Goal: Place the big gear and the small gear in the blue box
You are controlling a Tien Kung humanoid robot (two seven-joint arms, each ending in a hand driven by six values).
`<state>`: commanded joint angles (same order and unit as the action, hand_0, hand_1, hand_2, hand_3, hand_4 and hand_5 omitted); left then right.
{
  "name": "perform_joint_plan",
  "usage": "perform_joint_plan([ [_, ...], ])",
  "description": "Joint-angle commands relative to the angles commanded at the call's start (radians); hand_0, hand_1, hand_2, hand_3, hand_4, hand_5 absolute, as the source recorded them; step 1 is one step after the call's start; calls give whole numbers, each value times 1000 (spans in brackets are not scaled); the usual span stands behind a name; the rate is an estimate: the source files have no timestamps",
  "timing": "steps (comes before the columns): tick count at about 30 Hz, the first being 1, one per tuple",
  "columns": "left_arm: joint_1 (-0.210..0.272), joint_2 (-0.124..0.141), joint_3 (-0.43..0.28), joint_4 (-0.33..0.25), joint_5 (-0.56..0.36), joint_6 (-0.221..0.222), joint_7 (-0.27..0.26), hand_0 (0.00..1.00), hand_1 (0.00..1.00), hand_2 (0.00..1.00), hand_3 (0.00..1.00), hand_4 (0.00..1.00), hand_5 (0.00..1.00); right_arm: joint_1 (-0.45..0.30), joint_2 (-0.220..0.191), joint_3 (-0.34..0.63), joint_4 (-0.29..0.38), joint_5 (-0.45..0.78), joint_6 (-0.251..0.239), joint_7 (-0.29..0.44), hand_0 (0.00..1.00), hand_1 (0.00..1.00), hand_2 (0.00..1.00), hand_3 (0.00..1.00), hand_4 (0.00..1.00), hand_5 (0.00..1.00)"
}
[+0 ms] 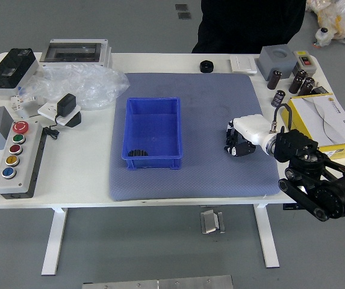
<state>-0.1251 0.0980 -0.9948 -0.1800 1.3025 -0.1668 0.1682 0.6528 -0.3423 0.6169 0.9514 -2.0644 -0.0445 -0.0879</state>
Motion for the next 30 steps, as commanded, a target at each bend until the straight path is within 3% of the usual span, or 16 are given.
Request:
perform_joint_plan([
  [3, 0, -1, -1, 0, 0, 0, 0, 848, 815, 793, 821, 664, 304, -3, 2, 0, -1, -13, -11, 3, 524, 449, 513, 591, 674, 238],
  [4, 1, -1, -1, 0, 0, 0, 0, 848, 815, 793, 821, 664, 304, -3, 2, 0, -1, -16, -14, 5, 593, 443, 501, 589, 646, 84],
  [9, 1, -1, -2, 0, 2, -1, 0, 848, 815, 793, 821, 664, 304, -5, 4, 3, -3, -38, -32, 8, 593, 443, 501, 589, 646, 84],
  [10, 1, -1, -2, 0, 2, -1, 0, 848, 815, 793, 821, 665, 305, -5, 4, 4, -3, -41, -36, 8, 612, 428, 482, 575, 647, 43],
  [30, 3, -1, -1, 0, 3, -1, 1, 848, 815, 794, 821, 664, 305, -4, 4, 11, 0, -64, -72, 11, 616, 405, 460, 549, 629, 39],
])
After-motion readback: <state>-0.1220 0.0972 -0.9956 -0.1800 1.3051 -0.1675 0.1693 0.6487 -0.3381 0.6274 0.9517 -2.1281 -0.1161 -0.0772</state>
